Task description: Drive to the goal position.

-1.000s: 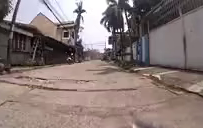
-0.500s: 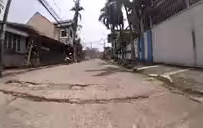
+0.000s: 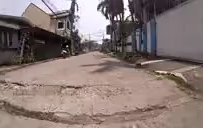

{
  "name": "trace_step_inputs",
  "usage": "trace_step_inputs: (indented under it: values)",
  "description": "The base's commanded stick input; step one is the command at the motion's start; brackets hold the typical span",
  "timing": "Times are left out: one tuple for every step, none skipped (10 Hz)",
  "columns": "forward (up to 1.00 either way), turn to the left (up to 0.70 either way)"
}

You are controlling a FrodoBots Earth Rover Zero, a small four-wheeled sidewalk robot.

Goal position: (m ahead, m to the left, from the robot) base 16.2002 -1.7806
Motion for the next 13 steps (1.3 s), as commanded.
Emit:
trace_step_inputs:
  values:
    - [1.0, 0.01]
    - [1.0, 0.01]
    - [1.0, 0.01]
    - [1.0, 0.01]
    - [1.0, 0.01]
    - [1.0, 0.01]
    - [1.0, 0.01]
    - [1.0, 0.01]
    - [1.0, 0.01]
    - [1.0, 0.01]
    - [1.0, 0.01]
    - [1.0, 0.01]
    - [1.0, 0.01]
